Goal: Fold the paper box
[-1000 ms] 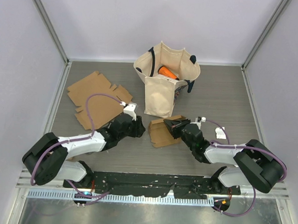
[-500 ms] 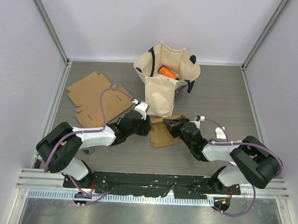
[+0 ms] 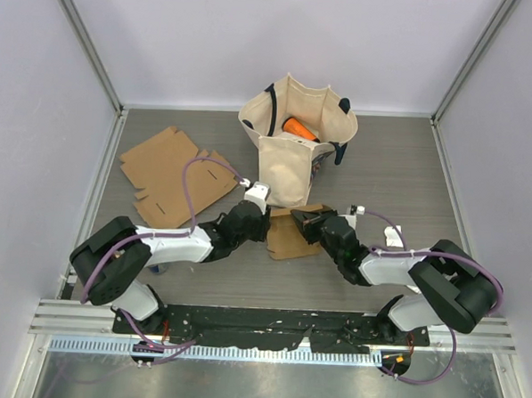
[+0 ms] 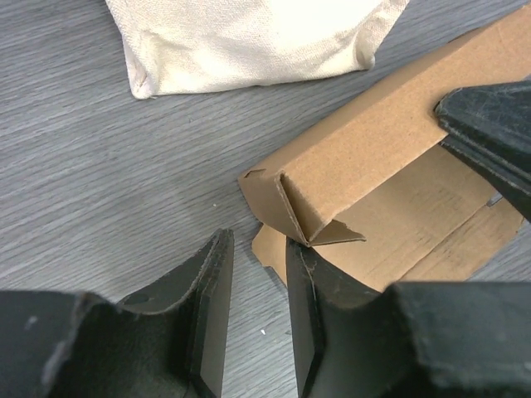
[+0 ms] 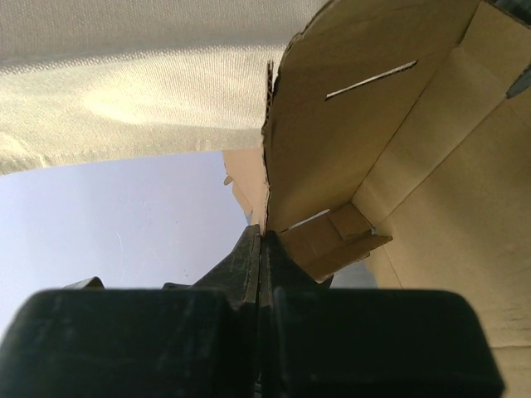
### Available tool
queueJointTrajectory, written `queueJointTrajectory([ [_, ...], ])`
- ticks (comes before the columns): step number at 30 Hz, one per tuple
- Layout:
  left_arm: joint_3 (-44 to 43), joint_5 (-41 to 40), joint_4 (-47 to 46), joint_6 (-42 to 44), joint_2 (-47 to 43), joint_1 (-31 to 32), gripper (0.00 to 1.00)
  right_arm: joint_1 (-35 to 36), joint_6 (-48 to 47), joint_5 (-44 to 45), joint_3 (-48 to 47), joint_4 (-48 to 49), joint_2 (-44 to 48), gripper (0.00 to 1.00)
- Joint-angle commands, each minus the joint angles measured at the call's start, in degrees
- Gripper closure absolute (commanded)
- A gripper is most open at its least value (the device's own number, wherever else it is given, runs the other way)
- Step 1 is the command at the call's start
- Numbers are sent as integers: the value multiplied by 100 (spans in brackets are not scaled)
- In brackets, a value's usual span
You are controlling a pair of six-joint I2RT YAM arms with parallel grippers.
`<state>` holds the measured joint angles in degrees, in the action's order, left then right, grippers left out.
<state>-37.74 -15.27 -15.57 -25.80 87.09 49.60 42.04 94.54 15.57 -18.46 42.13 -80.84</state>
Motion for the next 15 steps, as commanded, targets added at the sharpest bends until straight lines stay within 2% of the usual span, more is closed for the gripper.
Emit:
queueJointTrajectory([
  [1,-226,-443,-490,-215,54,76,61,181,-357,332,-105,-275,-81,99],
  [7,142,-275,-683,-311,-78,102,58,234,-691,534,26,-65,-327,99],
  [15,459,-459,-640,-188,-376,102,57,243,-1078,710,132,94,-407,99],
])
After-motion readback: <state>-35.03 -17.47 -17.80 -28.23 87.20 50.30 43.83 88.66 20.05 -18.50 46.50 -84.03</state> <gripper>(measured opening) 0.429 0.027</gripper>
